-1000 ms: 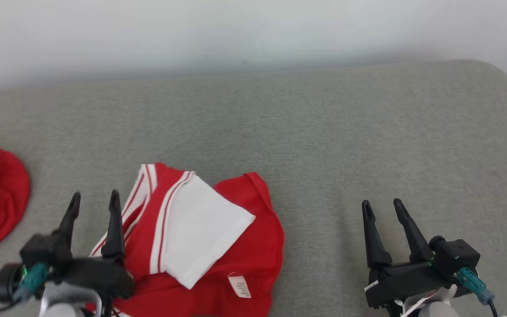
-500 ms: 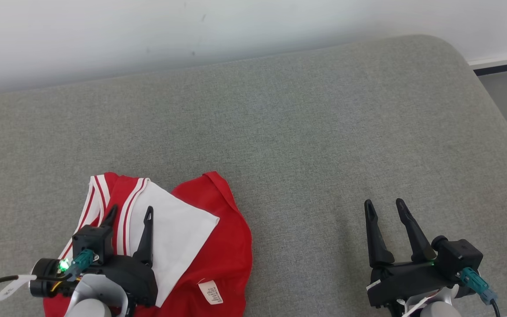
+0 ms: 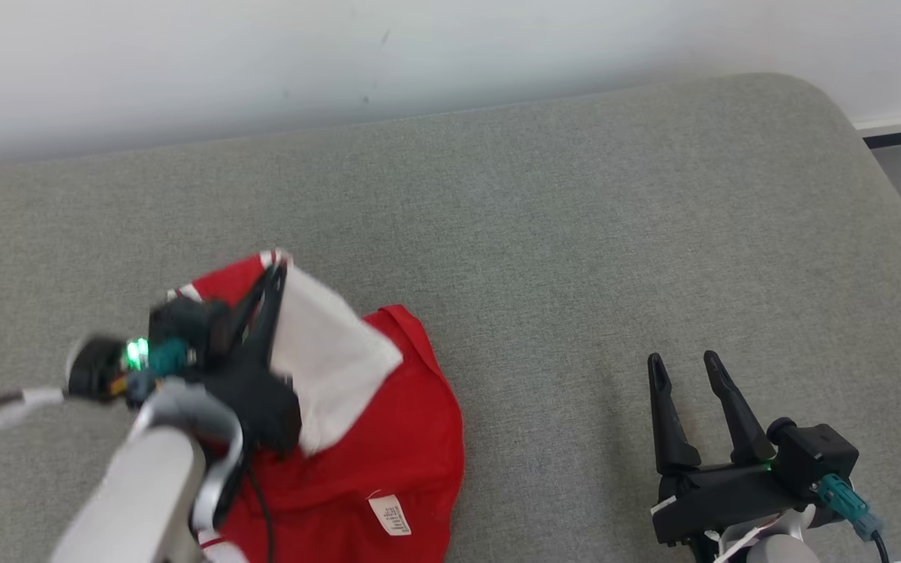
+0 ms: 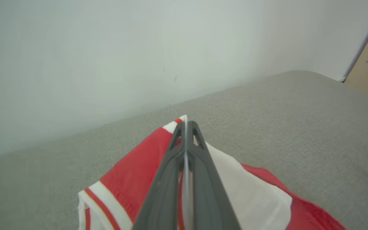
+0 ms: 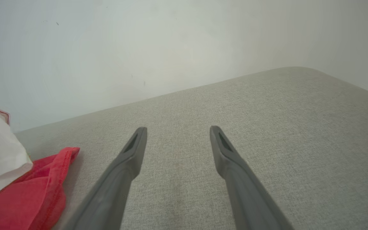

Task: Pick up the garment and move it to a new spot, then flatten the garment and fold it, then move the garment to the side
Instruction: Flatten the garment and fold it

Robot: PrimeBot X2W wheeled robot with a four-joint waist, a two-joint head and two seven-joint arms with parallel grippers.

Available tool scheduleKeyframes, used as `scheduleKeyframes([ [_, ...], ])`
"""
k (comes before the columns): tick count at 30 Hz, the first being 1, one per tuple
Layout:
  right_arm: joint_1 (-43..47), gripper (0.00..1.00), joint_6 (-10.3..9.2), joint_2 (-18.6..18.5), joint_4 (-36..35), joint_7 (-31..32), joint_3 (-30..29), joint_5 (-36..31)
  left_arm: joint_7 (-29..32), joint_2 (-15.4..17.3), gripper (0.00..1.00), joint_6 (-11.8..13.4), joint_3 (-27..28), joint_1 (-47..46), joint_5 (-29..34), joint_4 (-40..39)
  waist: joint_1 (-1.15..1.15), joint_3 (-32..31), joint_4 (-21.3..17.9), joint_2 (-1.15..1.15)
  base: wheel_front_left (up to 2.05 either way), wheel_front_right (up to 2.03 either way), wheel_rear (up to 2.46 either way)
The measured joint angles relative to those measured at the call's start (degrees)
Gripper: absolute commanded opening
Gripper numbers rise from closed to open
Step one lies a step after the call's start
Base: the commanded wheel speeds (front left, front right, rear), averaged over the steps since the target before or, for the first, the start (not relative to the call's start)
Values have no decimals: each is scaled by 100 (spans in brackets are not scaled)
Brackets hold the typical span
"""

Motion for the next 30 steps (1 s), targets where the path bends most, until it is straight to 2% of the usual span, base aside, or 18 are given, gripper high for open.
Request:
scheduleKeyframes([
  [4, -23, 100, 0, 2, -5, -1, 60, 35, 336, 89, 0, -292, -31, -626, -35, -59, 0, 36, -14, 0, 0, 0, 0],
  [9, -126, 100, 0, 1, -27, -1, 122, 162, 667, 209, 0, -485, 162, -1289, -296, 134, 0, 131, -133, 0, 0, 0, 0],
  [15, -243, 100, 0, -1, -38, -1, 171, 272, 609, 474, 0, -483, 495, -1895, -416, 925, 0, 331, -358, 0, 0, 0, 0],
  [20, -344, 100, 0, 0, -52, -1, 216, 322, 151, 602, 0, -482, 589, -2182, -322, 1784, 1, 548, -572, 0, 0, 0, 0],
  [21, -339, 100, 0, 0, -49, -1, 212, 322, 112, 573, 45, -493, 561, -2192, -323, 1905, 1, 571, -593, 1, 0, 0, 0],
  [22, -334, 100, 0, -1, -44, -1, 201, 322, 56, 537, 100, -539, 534, -2199, -324, 2029, 1, 589, -604, 0, 0, 0, 0],
  [30, -277, 100, 0, 1, -12, -1, 85, 249, -552, 434, 100, -635, 531, -2216, -402, 2292, 1, 515, -374, 1, 0, 0, 0],
])
